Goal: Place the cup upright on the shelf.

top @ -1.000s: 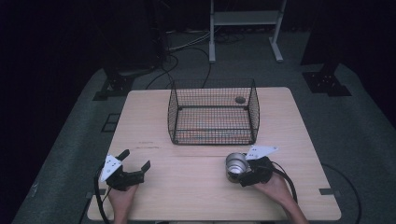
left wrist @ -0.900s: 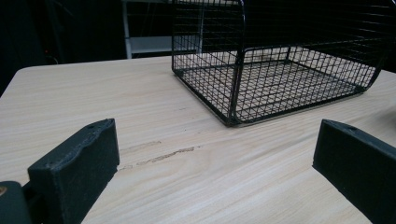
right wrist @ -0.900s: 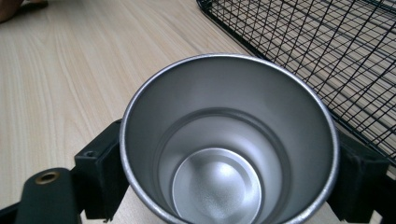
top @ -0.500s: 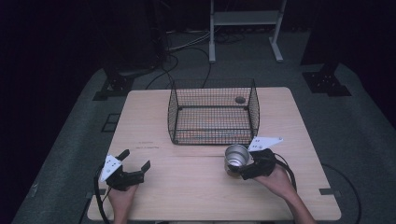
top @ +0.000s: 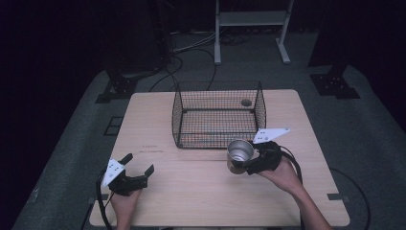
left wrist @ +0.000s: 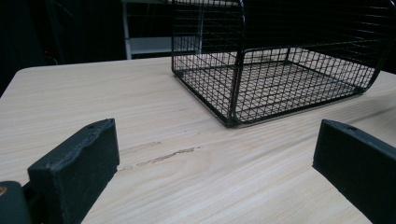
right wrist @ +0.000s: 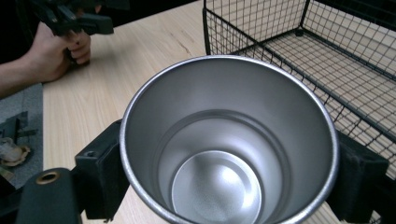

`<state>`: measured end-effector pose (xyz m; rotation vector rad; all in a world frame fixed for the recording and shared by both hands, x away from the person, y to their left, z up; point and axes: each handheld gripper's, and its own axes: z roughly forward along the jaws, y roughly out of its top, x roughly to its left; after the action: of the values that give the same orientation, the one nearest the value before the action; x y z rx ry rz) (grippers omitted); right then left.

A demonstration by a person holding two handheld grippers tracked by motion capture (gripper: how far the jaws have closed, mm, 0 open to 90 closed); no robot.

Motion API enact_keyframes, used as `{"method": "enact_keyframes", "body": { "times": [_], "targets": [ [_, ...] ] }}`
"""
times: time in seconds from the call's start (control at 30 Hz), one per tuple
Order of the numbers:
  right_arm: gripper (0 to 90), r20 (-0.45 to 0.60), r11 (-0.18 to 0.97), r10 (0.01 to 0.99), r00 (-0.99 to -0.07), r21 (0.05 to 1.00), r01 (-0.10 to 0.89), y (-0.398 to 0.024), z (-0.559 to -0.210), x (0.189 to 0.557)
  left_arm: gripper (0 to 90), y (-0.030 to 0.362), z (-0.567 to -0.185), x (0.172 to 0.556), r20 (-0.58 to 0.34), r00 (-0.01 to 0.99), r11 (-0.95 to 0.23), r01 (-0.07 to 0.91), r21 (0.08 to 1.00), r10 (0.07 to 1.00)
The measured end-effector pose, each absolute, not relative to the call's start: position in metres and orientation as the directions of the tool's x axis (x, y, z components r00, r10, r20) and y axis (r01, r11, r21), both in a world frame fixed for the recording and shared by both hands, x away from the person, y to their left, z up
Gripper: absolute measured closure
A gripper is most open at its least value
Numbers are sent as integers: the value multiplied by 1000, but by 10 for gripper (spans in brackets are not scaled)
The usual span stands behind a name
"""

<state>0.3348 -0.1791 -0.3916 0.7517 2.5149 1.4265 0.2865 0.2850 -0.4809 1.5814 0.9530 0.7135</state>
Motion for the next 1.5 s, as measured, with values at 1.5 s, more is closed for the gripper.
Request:
{"method": "enact_keyframes", "body": {
  "times": [1.5],
  "targets": [
    [151, 92, 444, 443, -892, 842, 307, -121, -325, 413, 0, 286, -481, 286, -56, 501, -61, 214, 975, 863]
  ]
}}
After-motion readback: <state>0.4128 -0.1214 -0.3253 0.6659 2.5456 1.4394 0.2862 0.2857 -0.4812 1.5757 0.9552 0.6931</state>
